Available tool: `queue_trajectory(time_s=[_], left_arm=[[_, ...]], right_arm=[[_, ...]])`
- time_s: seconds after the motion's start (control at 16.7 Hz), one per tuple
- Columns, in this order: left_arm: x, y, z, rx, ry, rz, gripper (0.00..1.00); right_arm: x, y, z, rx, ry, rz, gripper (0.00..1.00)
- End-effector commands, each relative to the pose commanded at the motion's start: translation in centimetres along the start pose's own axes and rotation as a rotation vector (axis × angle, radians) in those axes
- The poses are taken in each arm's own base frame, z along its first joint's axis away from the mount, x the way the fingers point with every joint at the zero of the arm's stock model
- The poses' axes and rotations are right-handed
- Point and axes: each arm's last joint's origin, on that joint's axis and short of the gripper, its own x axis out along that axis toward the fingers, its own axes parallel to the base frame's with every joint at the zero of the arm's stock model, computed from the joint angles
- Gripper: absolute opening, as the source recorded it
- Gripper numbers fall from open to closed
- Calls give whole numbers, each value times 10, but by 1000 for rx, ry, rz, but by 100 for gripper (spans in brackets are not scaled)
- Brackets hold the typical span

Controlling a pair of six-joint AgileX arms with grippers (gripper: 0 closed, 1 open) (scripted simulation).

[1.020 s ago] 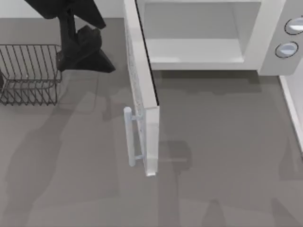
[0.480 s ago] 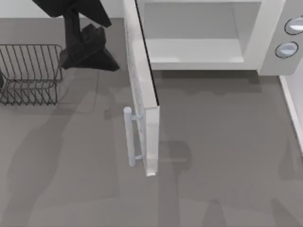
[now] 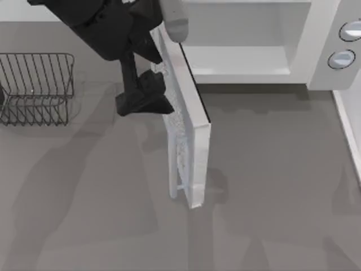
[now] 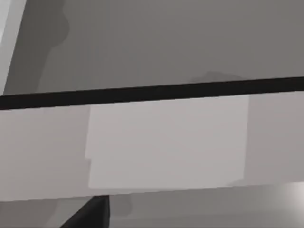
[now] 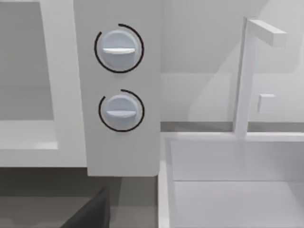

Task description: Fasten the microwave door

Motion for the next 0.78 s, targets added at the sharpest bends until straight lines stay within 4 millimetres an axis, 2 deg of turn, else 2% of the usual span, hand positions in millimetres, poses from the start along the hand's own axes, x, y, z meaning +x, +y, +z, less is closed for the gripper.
queue_trajectory(time_s=[0.3,0.78], left_arm=[[7,-1,0,-1,2,-2,100],[7,-1,0,-1,2,-2,40]], right_arm=[[0,0,0,0,0,0,100],[0,0,0,0,0,0,100]])
